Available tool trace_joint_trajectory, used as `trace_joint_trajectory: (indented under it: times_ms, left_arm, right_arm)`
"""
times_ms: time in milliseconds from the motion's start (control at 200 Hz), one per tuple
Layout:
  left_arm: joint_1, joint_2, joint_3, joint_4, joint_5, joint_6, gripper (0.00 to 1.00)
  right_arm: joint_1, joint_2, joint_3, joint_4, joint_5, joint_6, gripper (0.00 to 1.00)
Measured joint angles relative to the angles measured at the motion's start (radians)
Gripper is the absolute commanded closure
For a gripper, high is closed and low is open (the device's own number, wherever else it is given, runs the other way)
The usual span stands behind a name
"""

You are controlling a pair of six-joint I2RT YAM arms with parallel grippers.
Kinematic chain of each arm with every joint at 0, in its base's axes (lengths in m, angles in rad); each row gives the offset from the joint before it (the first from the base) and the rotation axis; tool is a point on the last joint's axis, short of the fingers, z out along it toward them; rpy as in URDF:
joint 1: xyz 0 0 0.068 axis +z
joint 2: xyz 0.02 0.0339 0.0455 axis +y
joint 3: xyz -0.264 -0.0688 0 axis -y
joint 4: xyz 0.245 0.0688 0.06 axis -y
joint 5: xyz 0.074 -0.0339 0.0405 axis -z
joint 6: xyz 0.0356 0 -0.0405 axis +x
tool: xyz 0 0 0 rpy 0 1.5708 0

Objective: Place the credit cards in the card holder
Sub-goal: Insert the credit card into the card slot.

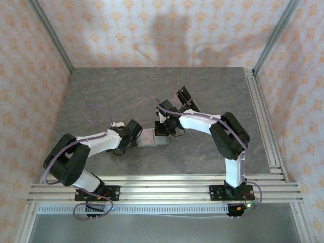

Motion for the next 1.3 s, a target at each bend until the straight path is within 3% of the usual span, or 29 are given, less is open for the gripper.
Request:
trace_joint_trajectory:
  times_ms: [1301]
  left_arm:
    - [-0.004, 0.021, 0.006, 0.002, -0.003, 0.0, 0.0]
  right_arm:
    - [0.05, 0.128, 0.118, -0.019, -0.023, -0.014, 0.99]
